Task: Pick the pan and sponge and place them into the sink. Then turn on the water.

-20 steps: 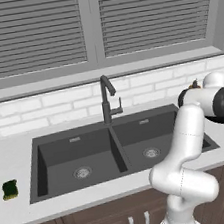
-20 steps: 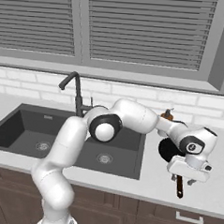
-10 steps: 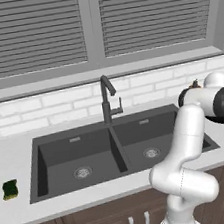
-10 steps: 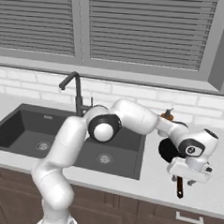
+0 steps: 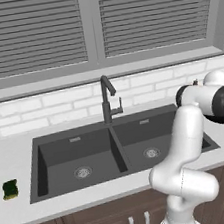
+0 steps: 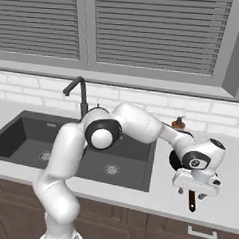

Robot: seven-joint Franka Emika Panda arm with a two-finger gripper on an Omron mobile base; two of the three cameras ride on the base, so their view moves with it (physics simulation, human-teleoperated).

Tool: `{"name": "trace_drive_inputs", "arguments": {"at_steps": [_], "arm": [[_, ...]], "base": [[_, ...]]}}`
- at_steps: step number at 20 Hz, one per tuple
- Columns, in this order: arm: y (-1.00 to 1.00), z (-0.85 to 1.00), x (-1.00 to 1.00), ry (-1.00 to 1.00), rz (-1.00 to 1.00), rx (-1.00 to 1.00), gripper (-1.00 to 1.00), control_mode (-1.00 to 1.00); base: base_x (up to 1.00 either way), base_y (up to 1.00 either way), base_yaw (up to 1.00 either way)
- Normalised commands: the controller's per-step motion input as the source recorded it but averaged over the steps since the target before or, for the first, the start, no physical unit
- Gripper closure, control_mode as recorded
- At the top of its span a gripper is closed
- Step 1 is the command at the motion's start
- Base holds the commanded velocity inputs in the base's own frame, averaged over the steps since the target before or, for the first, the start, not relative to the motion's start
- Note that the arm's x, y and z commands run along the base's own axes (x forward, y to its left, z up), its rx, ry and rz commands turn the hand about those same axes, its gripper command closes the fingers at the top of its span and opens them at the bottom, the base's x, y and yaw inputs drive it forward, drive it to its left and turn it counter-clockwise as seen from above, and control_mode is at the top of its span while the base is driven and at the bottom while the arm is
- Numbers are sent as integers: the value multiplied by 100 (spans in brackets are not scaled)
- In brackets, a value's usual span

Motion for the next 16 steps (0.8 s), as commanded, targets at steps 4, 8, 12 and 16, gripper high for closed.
{"name": "trace_drive_inputs", "arguments": {"at_steps": [4, 8, 12, 16], "arm": [[18, -28, -19, 0, -1, -11, -100, -100], [17, -32, -6, -3, -1, -8, -100, -100], [14, -32, 0, -5, 0, -5, 100, -100], [3, -11, 0, -4, 0, -1, 100, -100]], "base": [[0, 0, 0], [0, 0, 0], [0, 0, 0], [0, 0, 0]]}}
